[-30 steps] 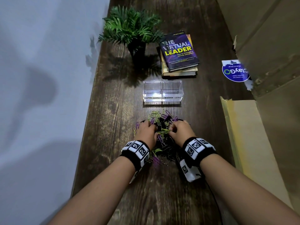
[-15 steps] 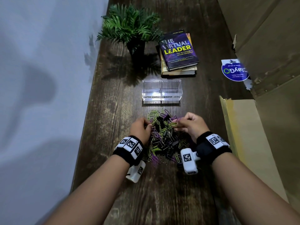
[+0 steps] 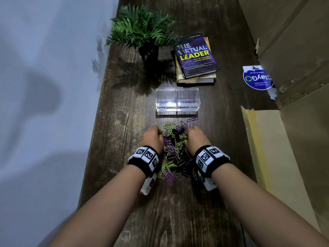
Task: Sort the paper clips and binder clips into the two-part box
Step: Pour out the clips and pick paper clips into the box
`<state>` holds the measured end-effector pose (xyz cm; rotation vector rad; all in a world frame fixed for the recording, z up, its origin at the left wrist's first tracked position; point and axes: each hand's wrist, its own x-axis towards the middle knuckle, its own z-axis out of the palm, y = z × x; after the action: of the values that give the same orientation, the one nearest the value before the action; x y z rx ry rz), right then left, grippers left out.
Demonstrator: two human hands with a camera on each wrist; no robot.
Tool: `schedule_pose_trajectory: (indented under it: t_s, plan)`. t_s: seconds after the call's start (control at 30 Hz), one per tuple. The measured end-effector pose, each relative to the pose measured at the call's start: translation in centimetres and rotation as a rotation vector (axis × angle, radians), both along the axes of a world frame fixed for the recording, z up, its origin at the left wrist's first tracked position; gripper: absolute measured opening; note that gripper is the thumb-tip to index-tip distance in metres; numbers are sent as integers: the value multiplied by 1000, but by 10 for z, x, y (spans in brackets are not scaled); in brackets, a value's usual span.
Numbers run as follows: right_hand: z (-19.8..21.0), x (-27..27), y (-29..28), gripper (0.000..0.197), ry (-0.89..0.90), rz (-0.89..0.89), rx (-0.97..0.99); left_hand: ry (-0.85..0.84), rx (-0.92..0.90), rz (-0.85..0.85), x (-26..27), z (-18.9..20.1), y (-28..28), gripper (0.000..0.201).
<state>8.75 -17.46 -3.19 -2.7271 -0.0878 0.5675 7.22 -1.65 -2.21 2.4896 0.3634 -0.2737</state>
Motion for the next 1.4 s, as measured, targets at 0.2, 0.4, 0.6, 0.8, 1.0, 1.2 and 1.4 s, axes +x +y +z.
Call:
schedule_pose_trajectory:
  t_s: [0.2,0.4,0.6,0.8,1.0,1.2,1.4]
  plan:
    - [11,3,-4,19,13,90,-6,12,54,-123,4,-8,-2,24]
    - [33,11,-24,9,139,-172,294,32,144,-232,6,-14,-2,29]
    - [70,36,-26,6,275,-426,759,33,176,-275,8,-14,-1,20]
    - [77,87,5,7,133,-399,757,4,-47,3,18,8,12,20]
    - [63,137,56,7,-68,-255,422,-108,-215,79,52,51,27,10]
    - [50,146,71,16,-114,-55,239,-172,-205,76,102,63,27,11]
    - [51,143,36,20,-129,-187,376,-134,-16,-28,142,48,14,12]
